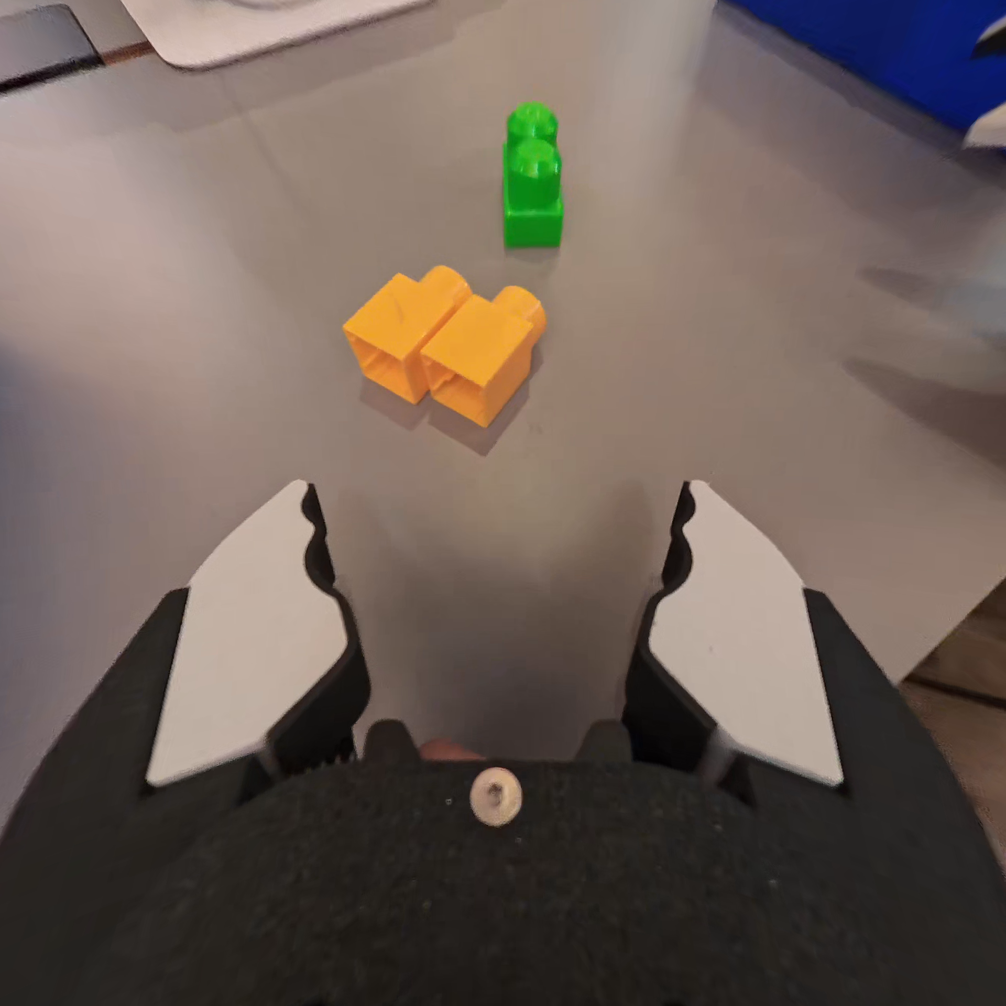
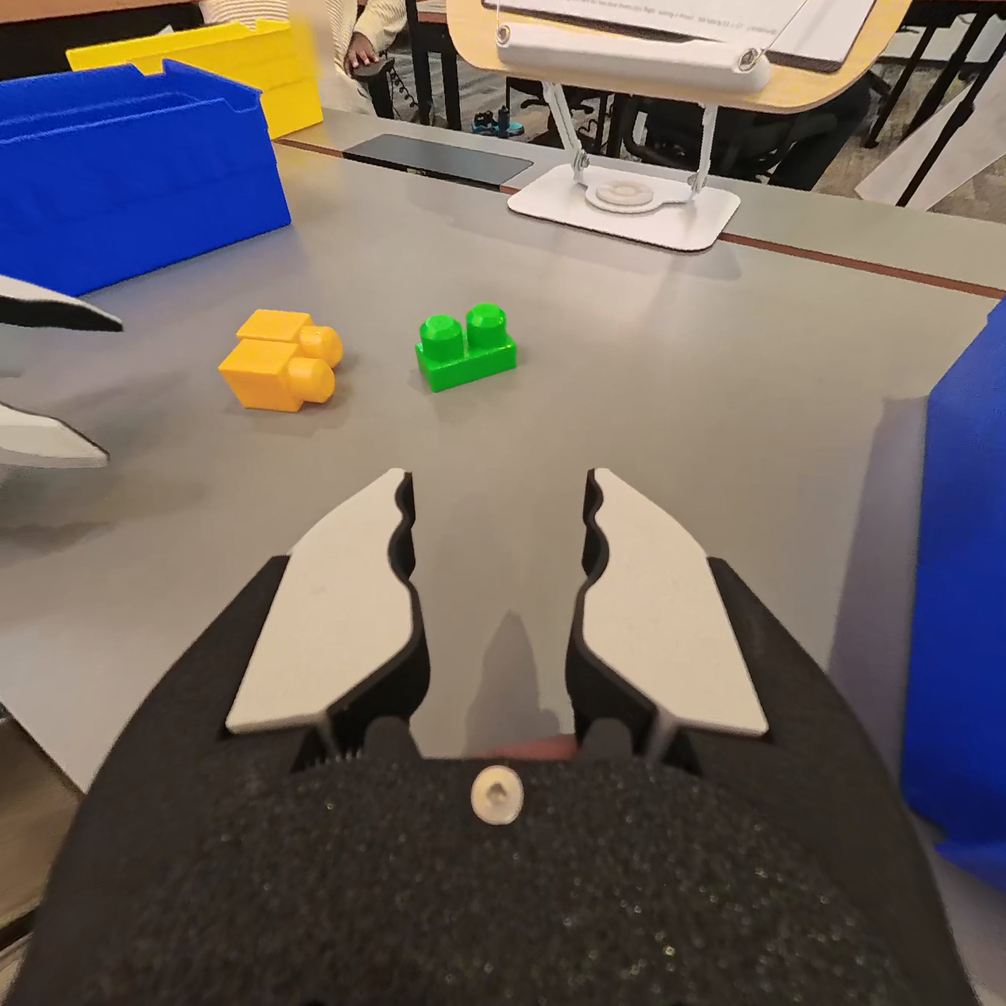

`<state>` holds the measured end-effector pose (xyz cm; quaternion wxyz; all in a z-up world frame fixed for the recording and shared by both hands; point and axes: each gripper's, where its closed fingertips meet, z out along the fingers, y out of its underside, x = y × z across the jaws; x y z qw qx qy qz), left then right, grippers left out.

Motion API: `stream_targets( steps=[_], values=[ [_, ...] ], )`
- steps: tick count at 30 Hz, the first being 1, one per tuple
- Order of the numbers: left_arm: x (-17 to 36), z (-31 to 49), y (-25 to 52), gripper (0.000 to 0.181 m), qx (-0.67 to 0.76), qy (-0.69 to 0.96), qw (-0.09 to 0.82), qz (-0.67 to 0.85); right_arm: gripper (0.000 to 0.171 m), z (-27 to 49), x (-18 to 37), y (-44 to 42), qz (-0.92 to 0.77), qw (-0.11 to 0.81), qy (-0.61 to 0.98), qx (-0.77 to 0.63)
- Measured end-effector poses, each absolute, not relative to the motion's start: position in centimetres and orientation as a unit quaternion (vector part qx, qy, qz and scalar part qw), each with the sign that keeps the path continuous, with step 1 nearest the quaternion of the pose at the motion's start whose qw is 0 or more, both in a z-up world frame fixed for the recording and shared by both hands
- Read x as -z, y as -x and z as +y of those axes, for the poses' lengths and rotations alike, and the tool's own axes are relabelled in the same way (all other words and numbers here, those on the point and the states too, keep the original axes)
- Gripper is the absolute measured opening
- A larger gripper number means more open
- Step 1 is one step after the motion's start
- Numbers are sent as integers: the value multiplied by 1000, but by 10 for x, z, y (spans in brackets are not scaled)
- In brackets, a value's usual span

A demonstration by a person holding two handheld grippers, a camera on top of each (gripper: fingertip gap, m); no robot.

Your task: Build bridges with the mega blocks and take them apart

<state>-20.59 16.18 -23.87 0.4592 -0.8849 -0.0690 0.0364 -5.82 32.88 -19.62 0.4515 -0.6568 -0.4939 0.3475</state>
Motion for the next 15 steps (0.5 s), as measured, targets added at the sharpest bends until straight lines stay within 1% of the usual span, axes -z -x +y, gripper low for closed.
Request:
stream_targets(
  steps=[2, 5, 15],
  values=[
    [252, 163, 216, 118, -24, 907, 418, -53, 59, 329, 195, 57, -494, 454, 656, -345],
    [266, 173, 220, 106, 33, 921, 387, -23, 59, 330, 194, 55, -493, 456, 657, -342],
    [262, 207, 232, 111, 70, 917, 381, 100, 59, 337, 194, 54, -489, 458, 661, -339]
  ],
)
